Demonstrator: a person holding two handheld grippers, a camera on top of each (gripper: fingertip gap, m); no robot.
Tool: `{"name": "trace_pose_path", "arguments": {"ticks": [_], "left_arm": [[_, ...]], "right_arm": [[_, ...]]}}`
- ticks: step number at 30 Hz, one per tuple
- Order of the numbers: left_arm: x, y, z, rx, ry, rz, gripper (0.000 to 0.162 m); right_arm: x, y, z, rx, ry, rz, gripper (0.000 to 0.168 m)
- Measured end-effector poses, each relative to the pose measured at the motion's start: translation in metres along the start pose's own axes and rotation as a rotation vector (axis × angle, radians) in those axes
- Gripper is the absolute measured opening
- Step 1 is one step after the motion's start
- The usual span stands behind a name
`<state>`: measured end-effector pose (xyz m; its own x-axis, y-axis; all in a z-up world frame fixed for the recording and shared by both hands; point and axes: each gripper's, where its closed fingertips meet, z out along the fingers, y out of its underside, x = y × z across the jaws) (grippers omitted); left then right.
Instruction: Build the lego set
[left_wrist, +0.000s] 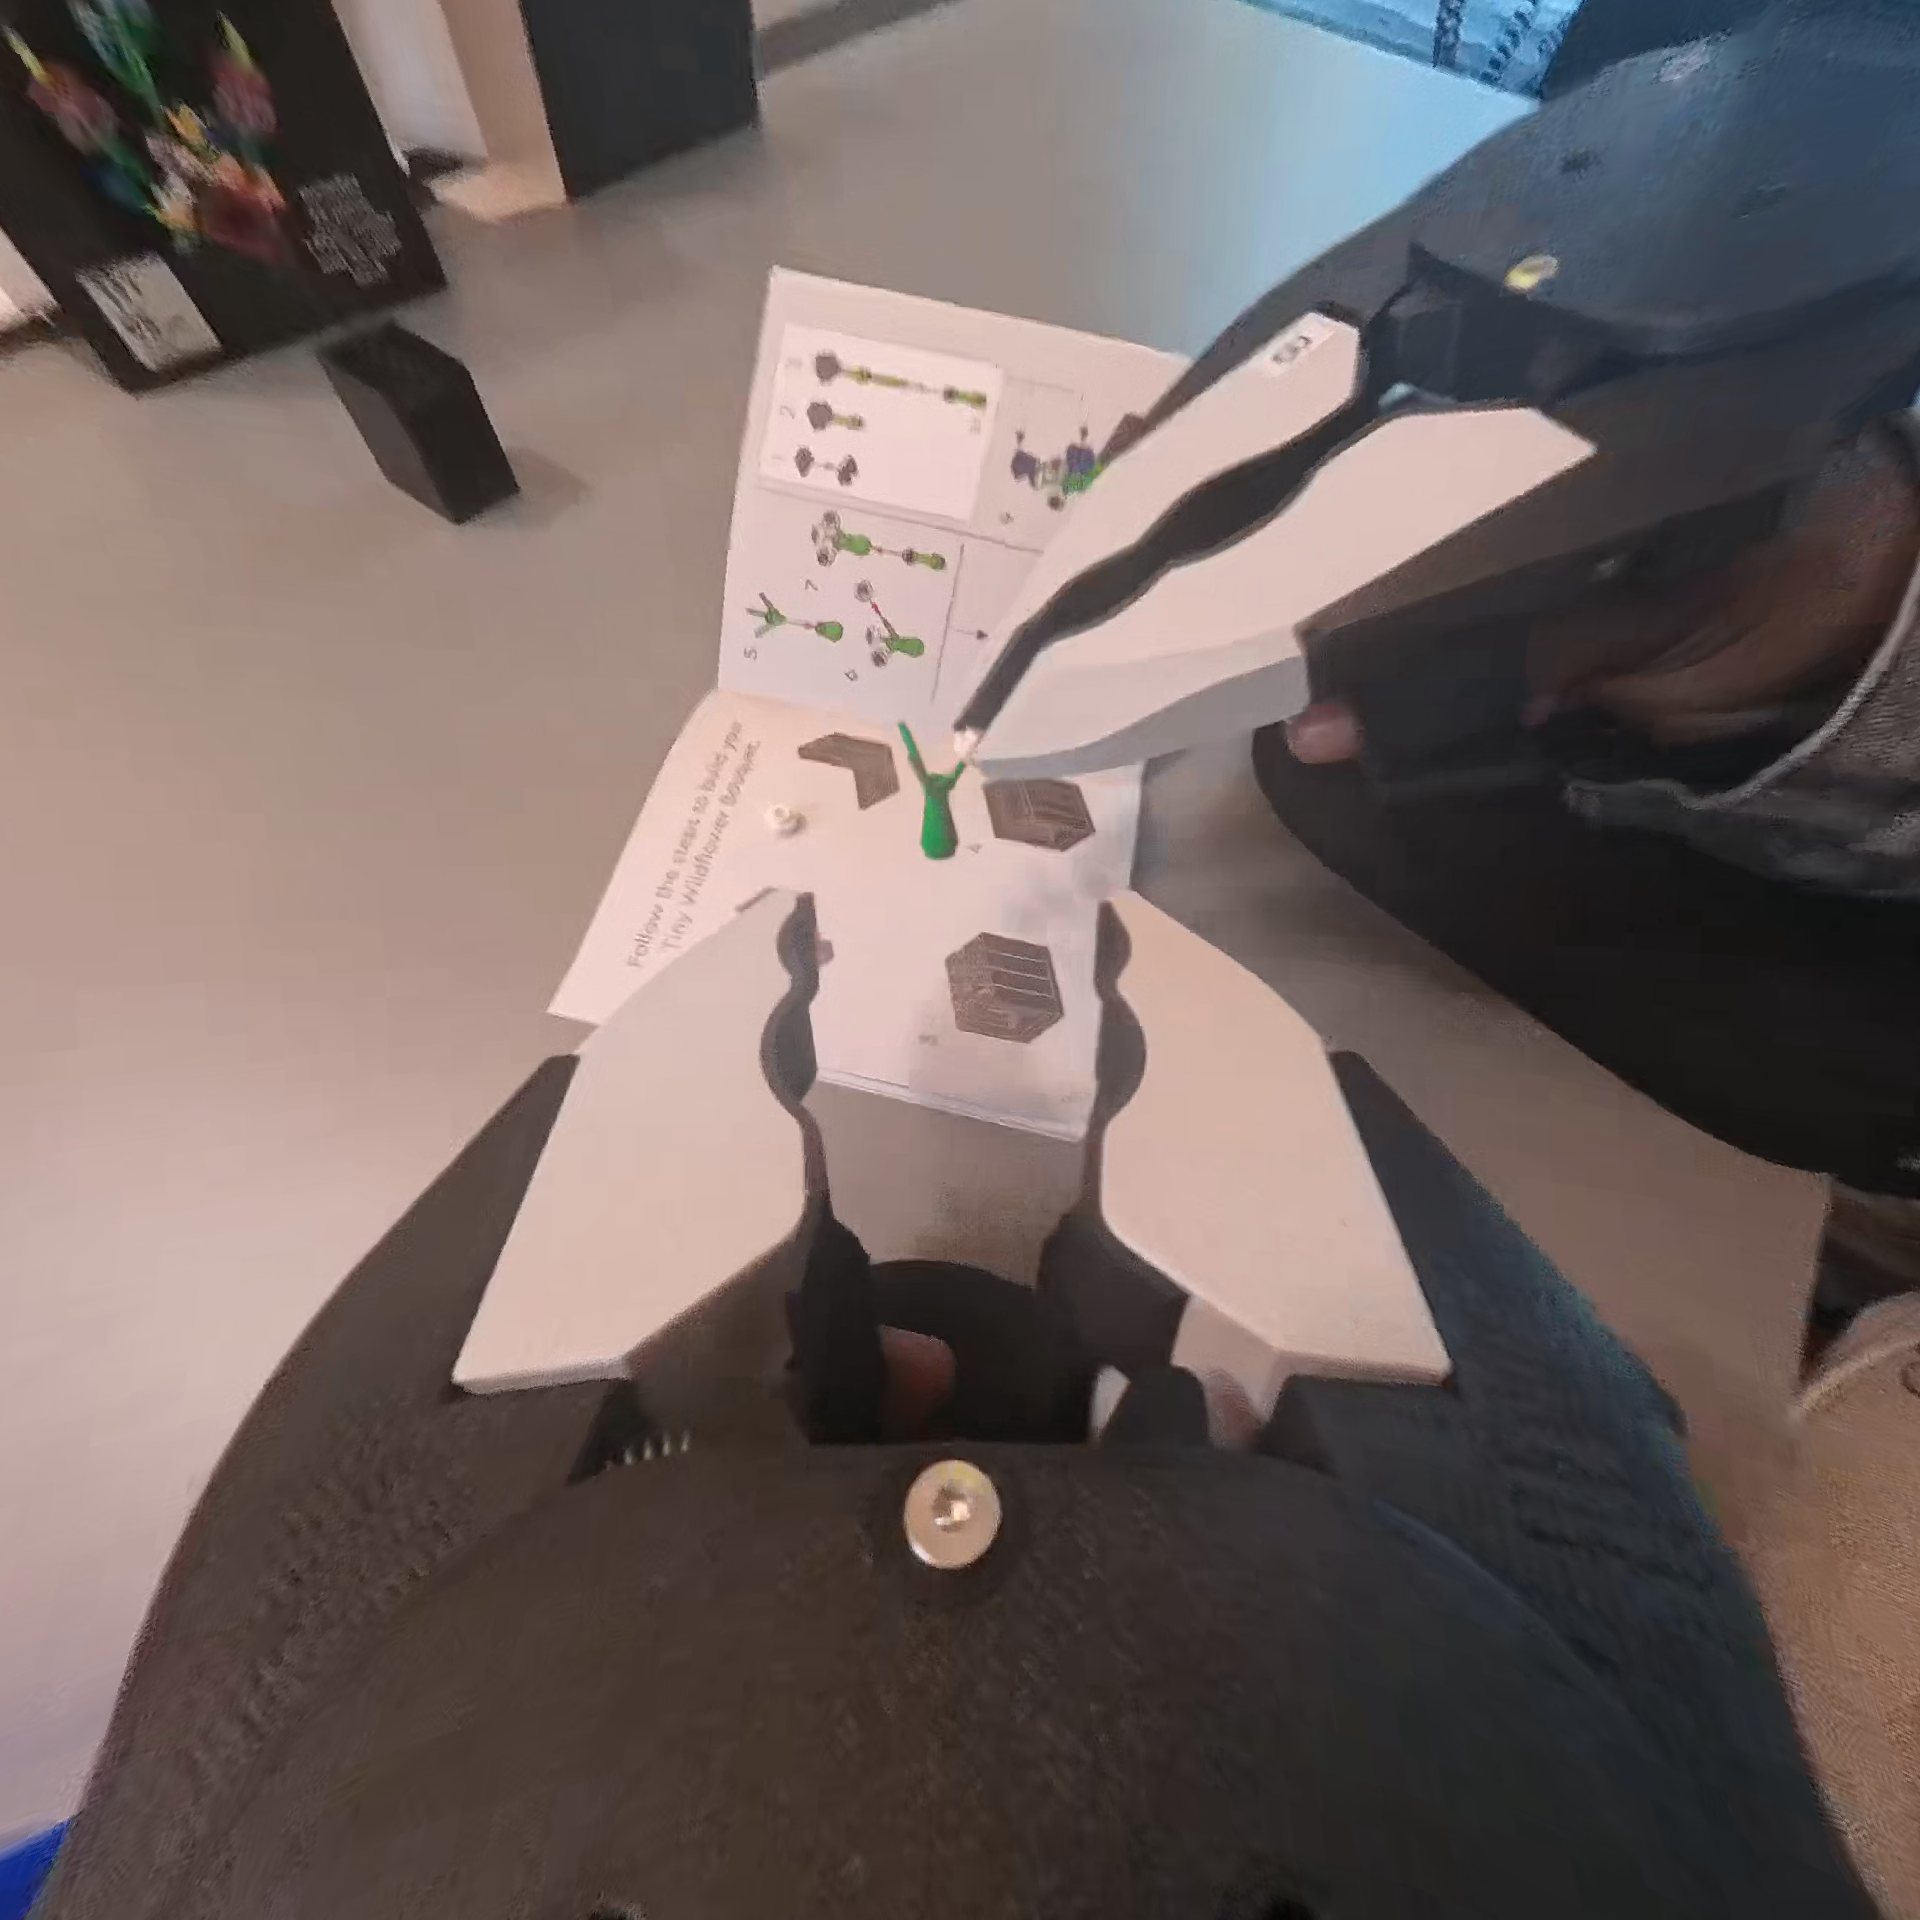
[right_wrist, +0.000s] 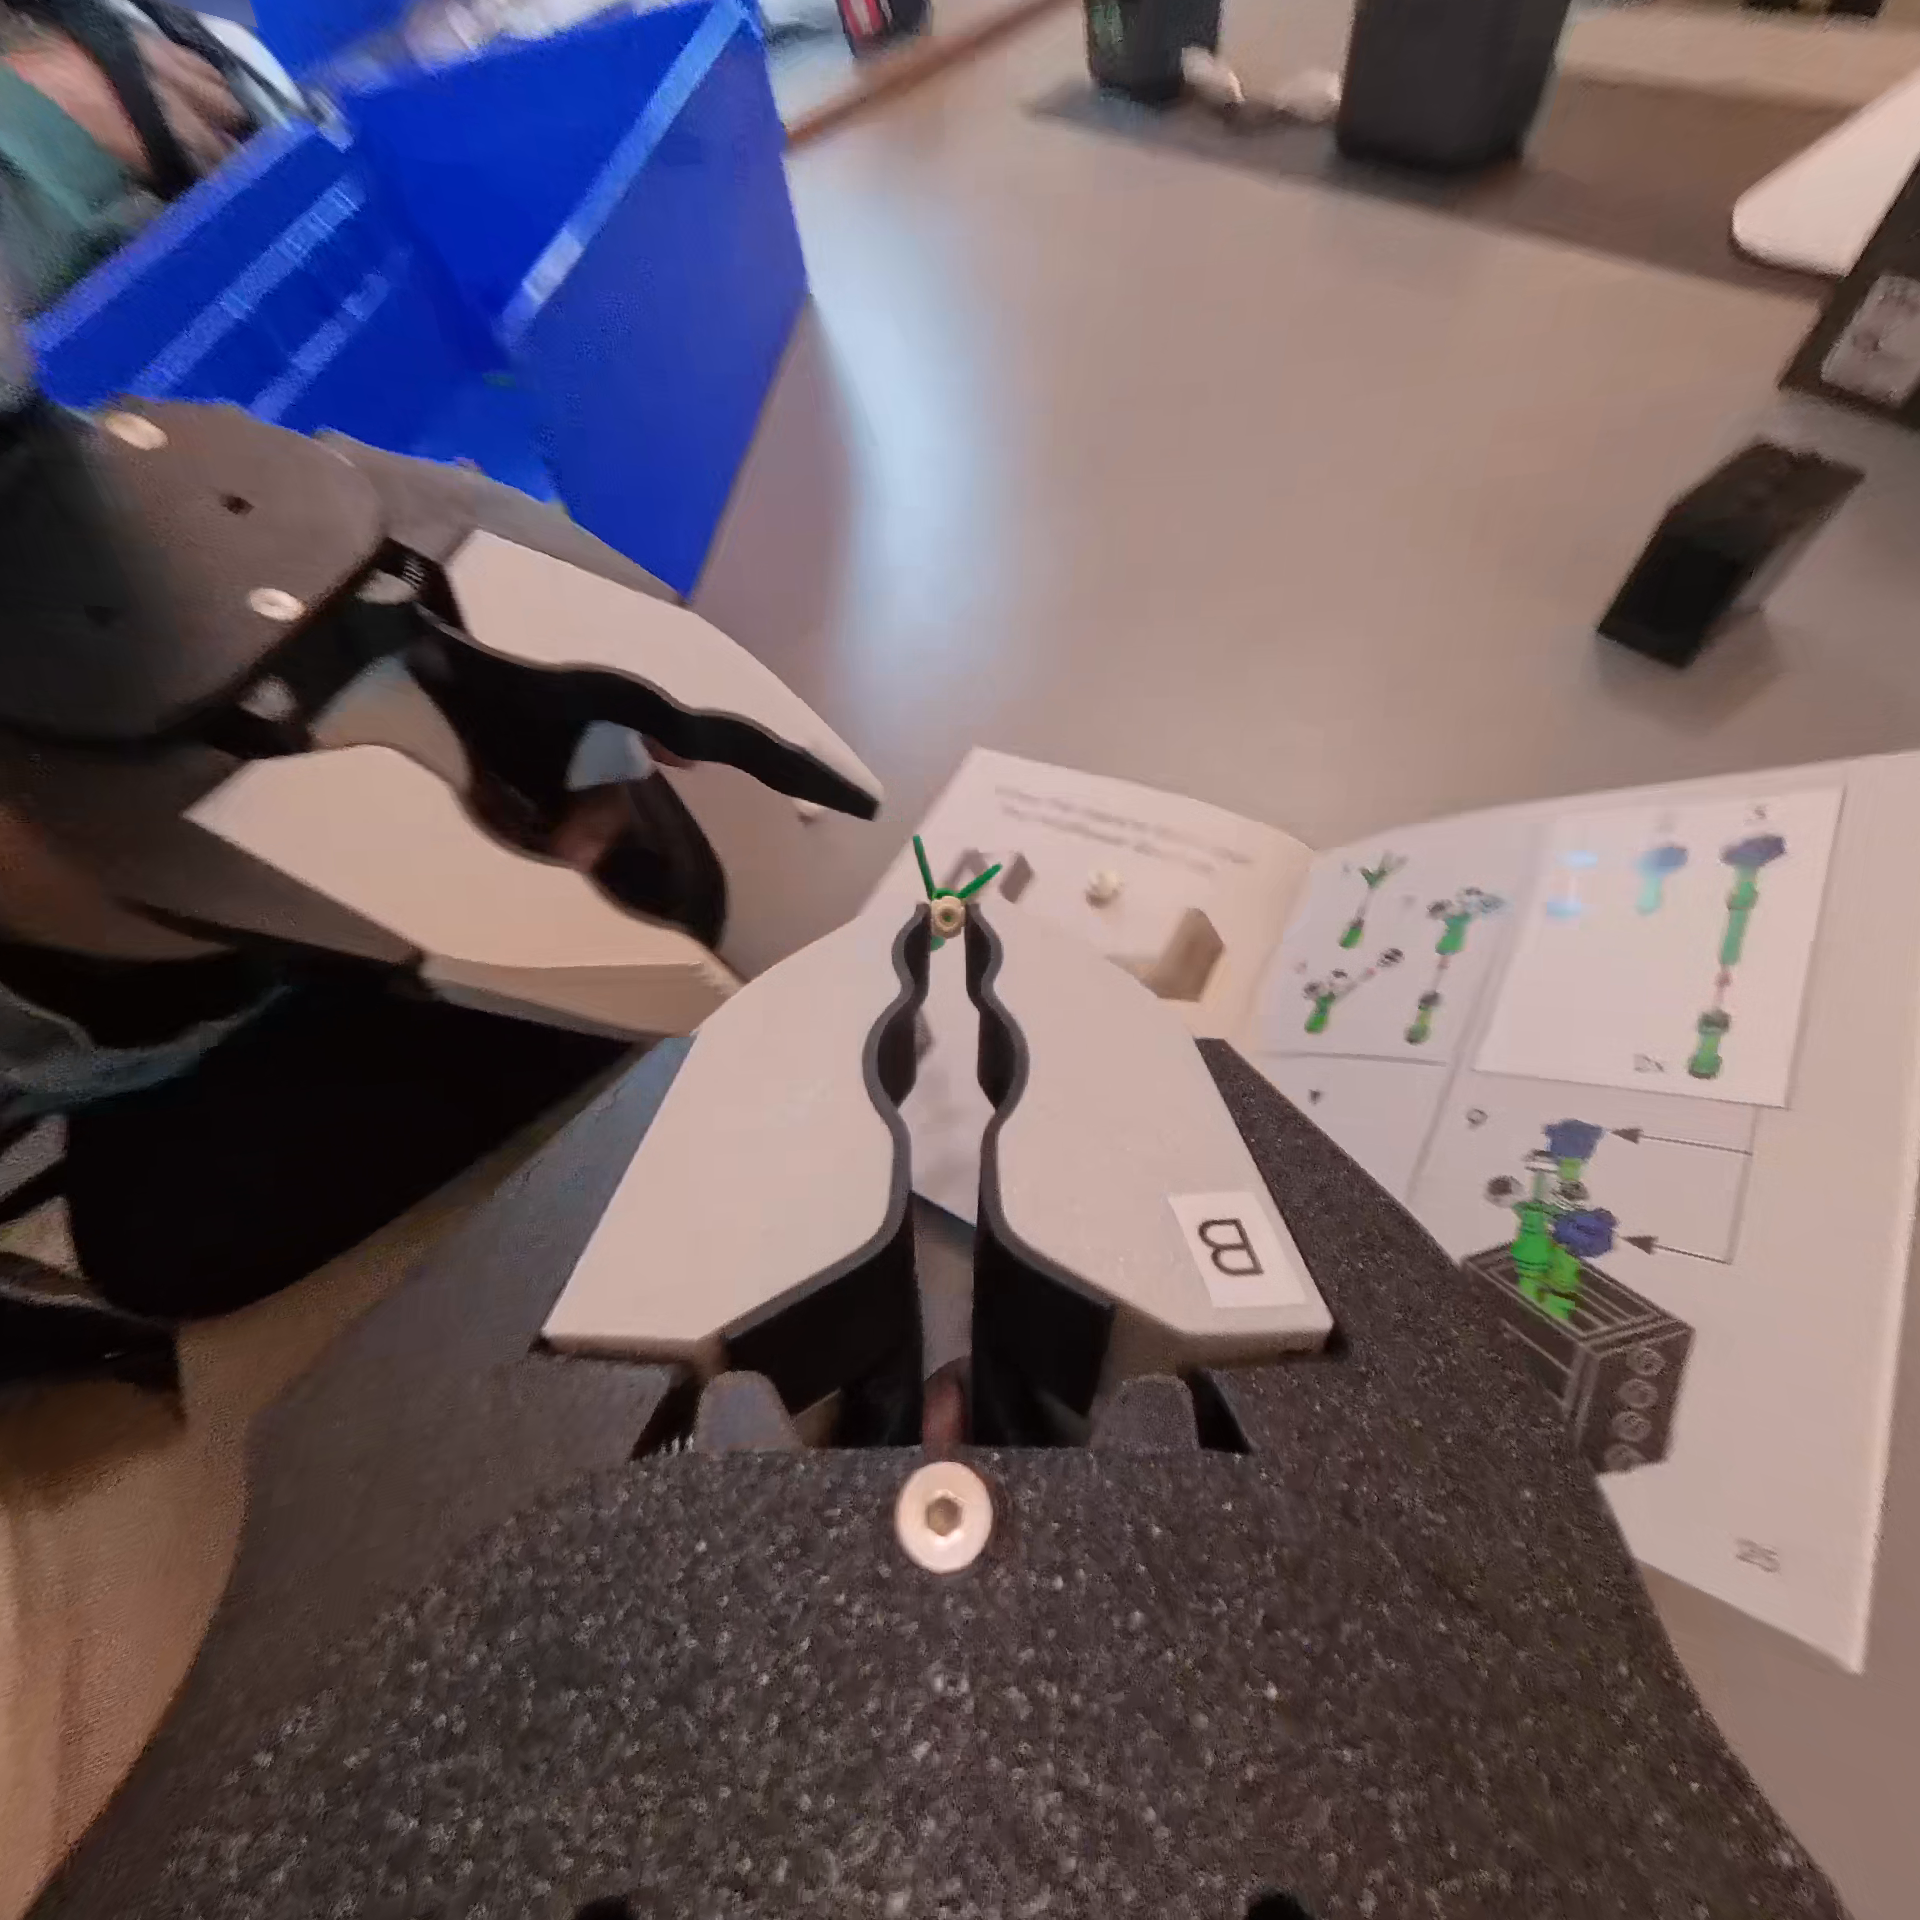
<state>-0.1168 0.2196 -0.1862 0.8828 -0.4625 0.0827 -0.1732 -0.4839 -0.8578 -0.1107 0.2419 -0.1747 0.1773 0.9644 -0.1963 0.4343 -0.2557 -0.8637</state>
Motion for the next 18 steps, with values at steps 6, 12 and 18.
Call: {"name": "trace_pose_path", "arguments": {"ticks": [6, 12, 18], "left_arm": [[-0.017, -0.003, 0.002, -0.037, -0.041, -0.049, 0.087], [-0.048, -0.009, -0.010, -0.045, -0.233, 0.081, 0.122], [-0.054, -0.006, -0.006, -0.118, -0.203, 0.065, 0.001]], "right_arm": [[0.024, 0.002, 0.000, -0.088, 0.139, -0.071, 0.052], [0.044, 0.010, -0.008, -0.181, 0.259, -0.135, 0.081], [0.022, -0.030, -0.015, 0.055, 0.180, -0.099, 0.043]]}}
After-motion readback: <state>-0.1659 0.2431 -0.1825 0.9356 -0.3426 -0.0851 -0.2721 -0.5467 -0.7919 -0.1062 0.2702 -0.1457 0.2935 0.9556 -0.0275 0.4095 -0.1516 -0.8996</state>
